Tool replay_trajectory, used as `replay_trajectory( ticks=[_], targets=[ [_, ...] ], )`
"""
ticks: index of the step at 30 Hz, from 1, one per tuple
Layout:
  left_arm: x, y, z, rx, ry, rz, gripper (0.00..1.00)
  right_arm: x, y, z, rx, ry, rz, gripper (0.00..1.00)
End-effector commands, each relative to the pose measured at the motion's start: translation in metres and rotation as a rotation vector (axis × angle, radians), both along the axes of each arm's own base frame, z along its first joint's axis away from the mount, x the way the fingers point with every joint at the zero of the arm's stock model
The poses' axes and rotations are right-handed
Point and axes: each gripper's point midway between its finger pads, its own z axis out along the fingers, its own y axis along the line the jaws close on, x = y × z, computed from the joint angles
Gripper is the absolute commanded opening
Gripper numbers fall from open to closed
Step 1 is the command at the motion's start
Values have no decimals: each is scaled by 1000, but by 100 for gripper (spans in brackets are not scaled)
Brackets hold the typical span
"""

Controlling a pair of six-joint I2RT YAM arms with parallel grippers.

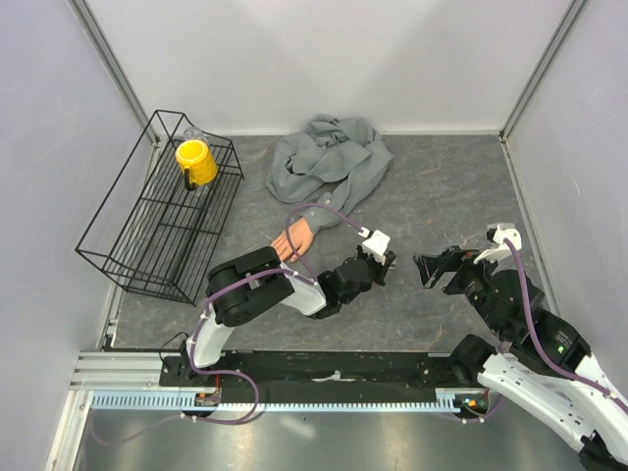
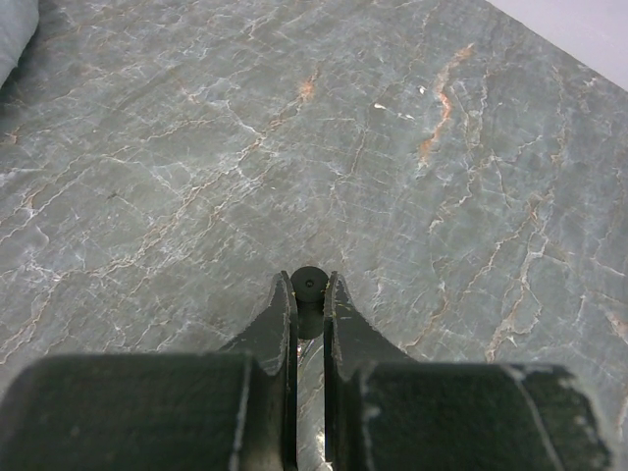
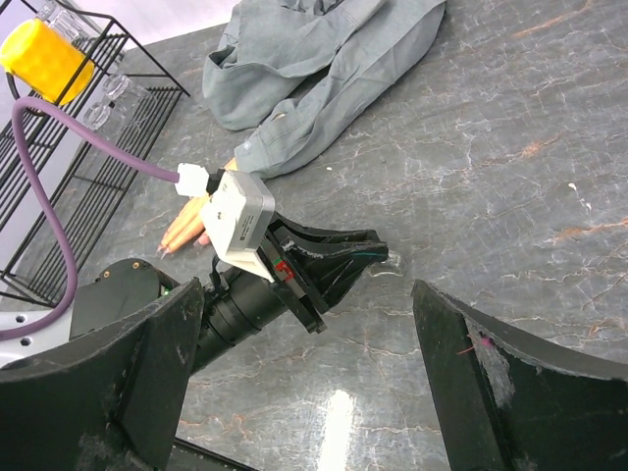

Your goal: Paint the nails

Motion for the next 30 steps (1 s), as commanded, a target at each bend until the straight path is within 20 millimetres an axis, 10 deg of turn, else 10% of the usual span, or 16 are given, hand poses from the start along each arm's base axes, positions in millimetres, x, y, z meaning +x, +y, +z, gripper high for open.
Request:
replay_trajectory(
  ticks=[1,5,15,23,30],
  targets=[
    [5,-9,15,-72,-8,39,11,1,-4,3,9,-9,-21,94],
    [4,-9,12,-60,-2,40,16,0,-4,4,12,-13,-19,94],
    [0,12,56,-65,-2,78,72,2,-4,10,10,-17,-26,94],
    [-16,70,187,-20,88,112,83,19,-34,64,-99,-60,-202,98],
    [-50,174,356,-156,0,-45,88,34,-48,173,-163,-173,-296,98]
  ],
)
